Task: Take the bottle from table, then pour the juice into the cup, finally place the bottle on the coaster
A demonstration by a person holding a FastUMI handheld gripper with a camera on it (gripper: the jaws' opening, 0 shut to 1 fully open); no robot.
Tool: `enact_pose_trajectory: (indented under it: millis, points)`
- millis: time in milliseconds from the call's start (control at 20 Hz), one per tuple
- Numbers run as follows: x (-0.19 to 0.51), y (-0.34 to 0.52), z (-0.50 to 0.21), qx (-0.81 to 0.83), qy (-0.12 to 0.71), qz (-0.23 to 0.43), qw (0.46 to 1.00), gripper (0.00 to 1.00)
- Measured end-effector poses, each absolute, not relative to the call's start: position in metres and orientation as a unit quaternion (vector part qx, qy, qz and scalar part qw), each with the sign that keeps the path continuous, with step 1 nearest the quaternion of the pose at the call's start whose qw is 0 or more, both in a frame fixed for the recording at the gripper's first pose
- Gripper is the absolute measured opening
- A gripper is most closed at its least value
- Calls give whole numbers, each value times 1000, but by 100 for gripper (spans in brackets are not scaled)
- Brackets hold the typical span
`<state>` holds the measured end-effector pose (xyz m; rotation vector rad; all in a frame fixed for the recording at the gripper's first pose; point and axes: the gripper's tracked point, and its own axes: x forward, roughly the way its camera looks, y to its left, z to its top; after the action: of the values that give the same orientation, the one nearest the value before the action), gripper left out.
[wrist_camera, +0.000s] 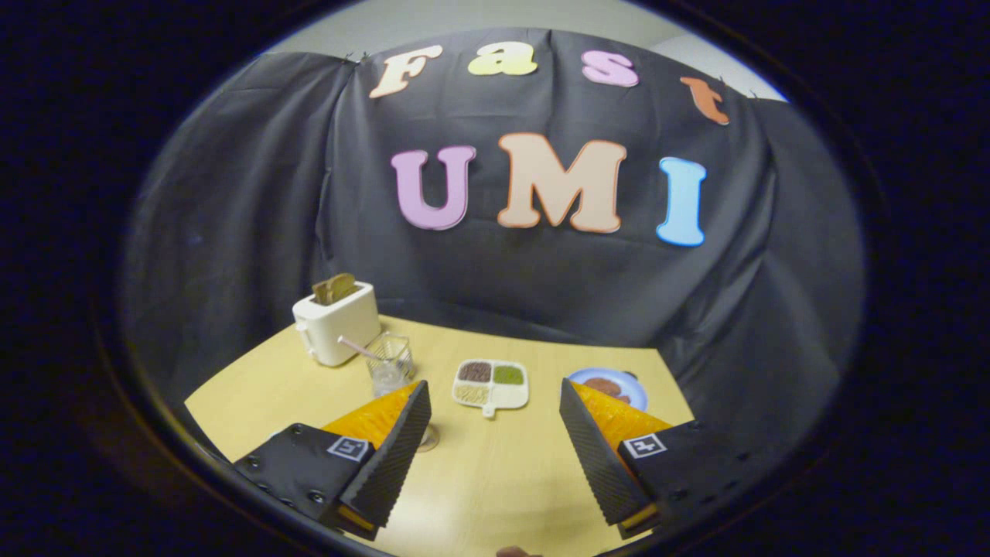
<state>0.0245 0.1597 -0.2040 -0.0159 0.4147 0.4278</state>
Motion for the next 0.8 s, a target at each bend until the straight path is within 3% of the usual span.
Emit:
enact_pose_trajectory:
  millis: [500, 800]
  points:
    - [63, 91, -101, 33, 128, 144, 981, 100]
    - [85, 62, -85, 21, 105, 126, 986, 100]
